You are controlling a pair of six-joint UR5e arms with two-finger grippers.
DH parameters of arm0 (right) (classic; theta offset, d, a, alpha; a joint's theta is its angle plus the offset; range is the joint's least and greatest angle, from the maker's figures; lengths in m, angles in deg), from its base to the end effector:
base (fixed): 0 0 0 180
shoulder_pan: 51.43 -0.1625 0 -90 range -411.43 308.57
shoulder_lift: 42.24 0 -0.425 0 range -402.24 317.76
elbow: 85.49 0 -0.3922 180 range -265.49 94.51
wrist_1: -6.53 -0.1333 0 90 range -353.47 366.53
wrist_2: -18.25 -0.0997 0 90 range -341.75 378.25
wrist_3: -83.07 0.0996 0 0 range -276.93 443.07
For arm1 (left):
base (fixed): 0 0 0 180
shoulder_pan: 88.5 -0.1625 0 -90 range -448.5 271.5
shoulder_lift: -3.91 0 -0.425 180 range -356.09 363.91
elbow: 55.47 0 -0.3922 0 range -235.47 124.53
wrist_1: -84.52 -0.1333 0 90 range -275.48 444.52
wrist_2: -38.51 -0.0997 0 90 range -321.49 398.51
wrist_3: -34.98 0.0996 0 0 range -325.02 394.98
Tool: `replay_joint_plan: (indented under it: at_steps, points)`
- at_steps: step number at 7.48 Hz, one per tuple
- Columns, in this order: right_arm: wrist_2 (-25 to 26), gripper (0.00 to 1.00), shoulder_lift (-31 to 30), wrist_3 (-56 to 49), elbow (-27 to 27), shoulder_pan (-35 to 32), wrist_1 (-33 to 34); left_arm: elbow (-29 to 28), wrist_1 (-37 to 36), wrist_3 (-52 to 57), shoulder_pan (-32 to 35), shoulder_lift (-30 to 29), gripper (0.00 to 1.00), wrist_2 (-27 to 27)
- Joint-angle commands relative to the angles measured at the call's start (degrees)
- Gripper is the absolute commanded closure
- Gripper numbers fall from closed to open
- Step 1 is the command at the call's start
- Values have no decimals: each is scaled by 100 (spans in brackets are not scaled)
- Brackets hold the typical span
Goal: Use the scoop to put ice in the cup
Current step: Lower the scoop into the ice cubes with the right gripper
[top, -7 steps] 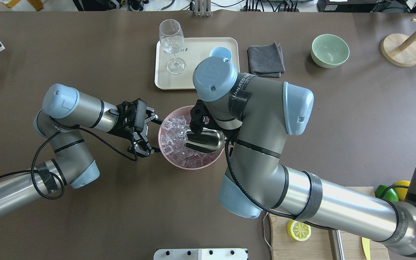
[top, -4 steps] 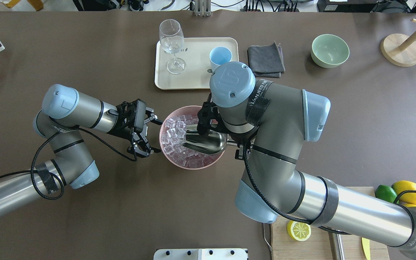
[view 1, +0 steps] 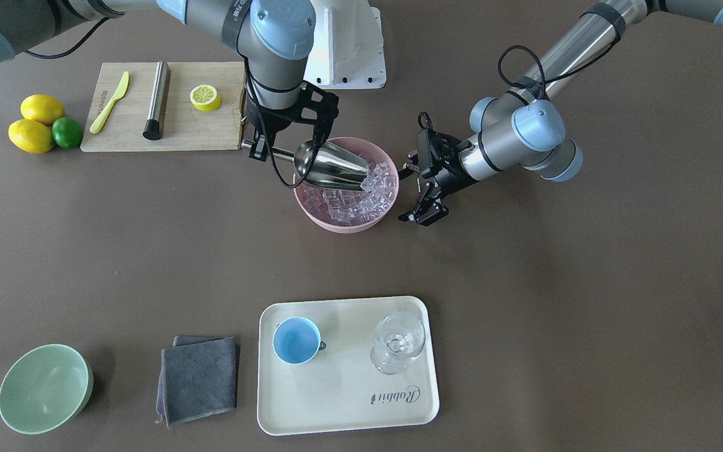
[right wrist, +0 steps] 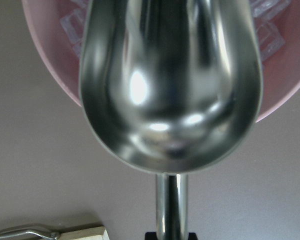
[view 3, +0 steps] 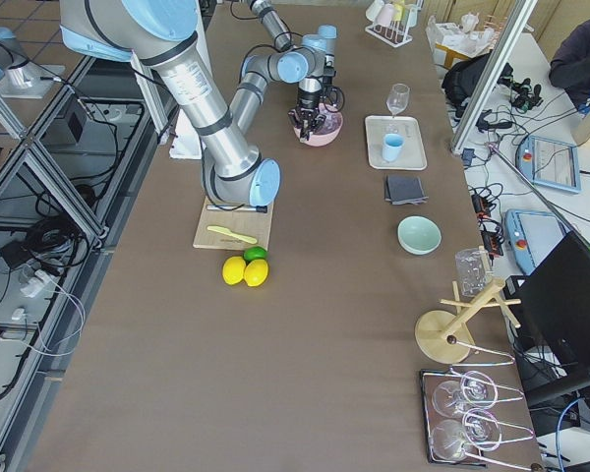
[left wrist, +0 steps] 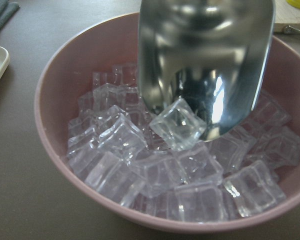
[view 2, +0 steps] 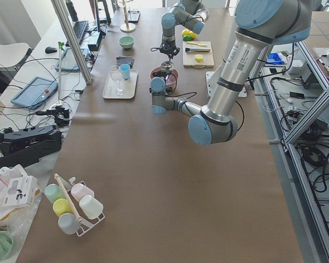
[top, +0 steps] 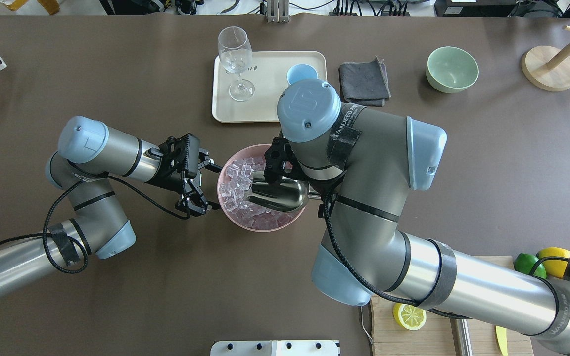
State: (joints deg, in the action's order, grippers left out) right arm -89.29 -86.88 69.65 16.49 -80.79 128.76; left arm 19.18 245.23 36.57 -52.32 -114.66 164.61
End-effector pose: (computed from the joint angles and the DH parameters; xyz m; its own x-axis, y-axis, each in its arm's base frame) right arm -0.5112 -0.4061 0.1746 0.1632 -0.9724 0.1670 0.8503 0.2244 0.4761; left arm 0.5013 -0.4591 0.3554 0.0017 0.9994 -0.0347 -0.0854 0.0347 0.9957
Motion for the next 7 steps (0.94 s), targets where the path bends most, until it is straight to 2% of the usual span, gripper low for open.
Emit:
replay_joint_plan:
  at_steps: [1, 3, 7]
  points:
    - [32, 100, 333, -12, -82, 0, 826, -3, 5, -141, -32, -9, 2, 3]
    - [32, 100, 492, -91, -126, 0, 1285, -3, 5, -141, -32, 0, 2, 3]
    - [49, 100, 1350, -285, -1204, -9, 1996, -3, 13, -150, -41, 0, 2, -6]
